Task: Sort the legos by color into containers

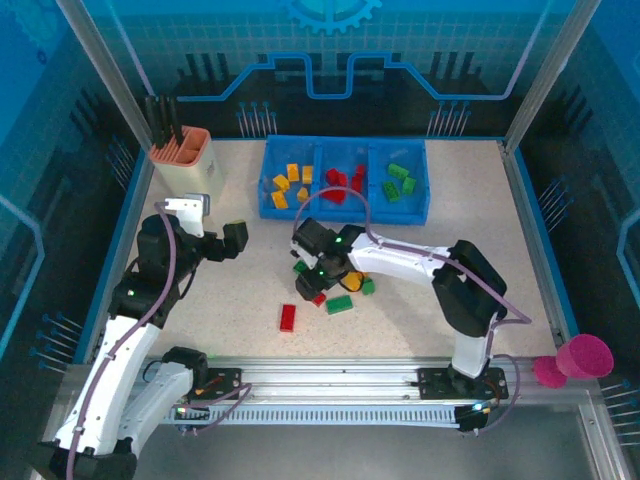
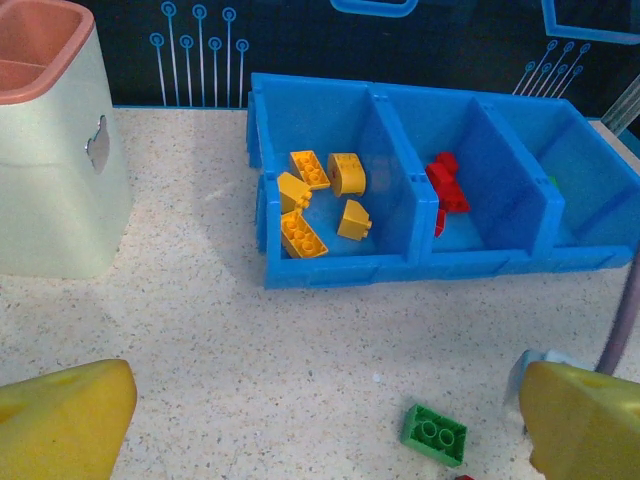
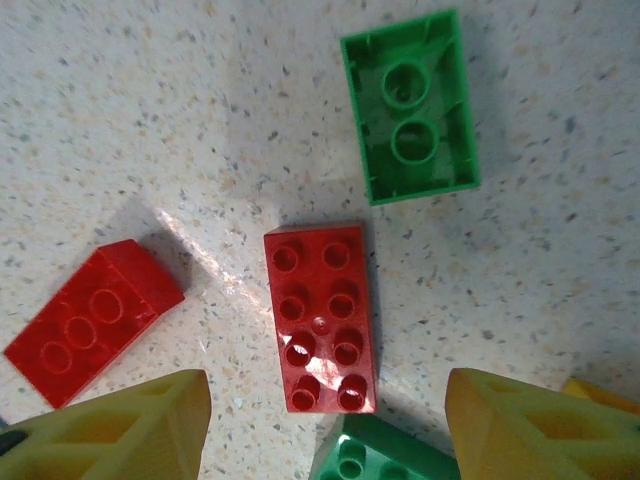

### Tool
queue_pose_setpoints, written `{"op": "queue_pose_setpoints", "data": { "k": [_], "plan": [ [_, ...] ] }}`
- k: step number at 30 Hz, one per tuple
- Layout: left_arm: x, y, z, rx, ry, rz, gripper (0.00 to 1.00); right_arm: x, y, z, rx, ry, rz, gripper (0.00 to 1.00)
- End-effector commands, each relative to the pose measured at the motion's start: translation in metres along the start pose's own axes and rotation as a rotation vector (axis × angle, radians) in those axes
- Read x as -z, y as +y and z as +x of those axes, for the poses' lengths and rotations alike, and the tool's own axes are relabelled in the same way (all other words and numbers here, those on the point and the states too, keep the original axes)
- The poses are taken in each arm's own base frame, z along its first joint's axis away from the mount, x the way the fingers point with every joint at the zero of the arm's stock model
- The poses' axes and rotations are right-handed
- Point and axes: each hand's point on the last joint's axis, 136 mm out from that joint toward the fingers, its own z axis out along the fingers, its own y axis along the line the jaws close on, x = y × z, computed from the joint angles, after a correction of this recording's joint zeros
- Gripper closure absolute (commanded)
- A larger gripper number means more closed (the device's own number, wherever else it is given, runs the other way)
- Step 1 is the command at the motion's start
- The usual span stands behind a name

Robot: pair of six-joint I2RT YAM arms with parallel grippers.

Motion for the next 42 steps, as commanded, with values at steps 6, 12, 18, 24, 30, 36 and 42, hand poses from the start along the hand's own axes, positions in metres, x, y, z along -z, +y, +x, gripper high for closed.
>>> {"op": "queue_pose_setpoints", "data": {
  "k": [6,12,18,24,30,36,42],
  "plan": [
    [0.001,0.000,-0.004,0.017,-0.024,0.009,0.01,-0.015,-0.002,0.003,0.030,0.046,0.077,0.35],
    [-0.002,0.000,-0.003,0.017,-0.014,0.006,0.00,-0.029,0.007,0.005,0.064,0.066,0.053,0.34],
    [-0.002,0.001,-0.003,0.016,-0.016,0.003,0.01,-0.041,0.009,0.010,0.075,0.092,0.051,0.34],
    [-0.004,0.001,-0.002,0.016,-0.010,0.002,0.01,-0.046,0.006,0.013,0.090,0.107,0.061,0.46],
    [-0.005,0.001,-0.001,0.017,-0.005,0.002,0.01,-0.037,-0.006,0.016,0.108,0.098,0.098,0.64],
    [-0.007,0.002,0.000,0.017,0.002,-0.001,0.01,0.001,-0.041,0.006,0.087,0.033,0.130,0.69],
    [-0.010,0.003,0.002,0.016,0.014,-0.006,0.01,0.043,-0.102,-0.038,0.040,-0.114,0.194,0.70]
  ]
}}
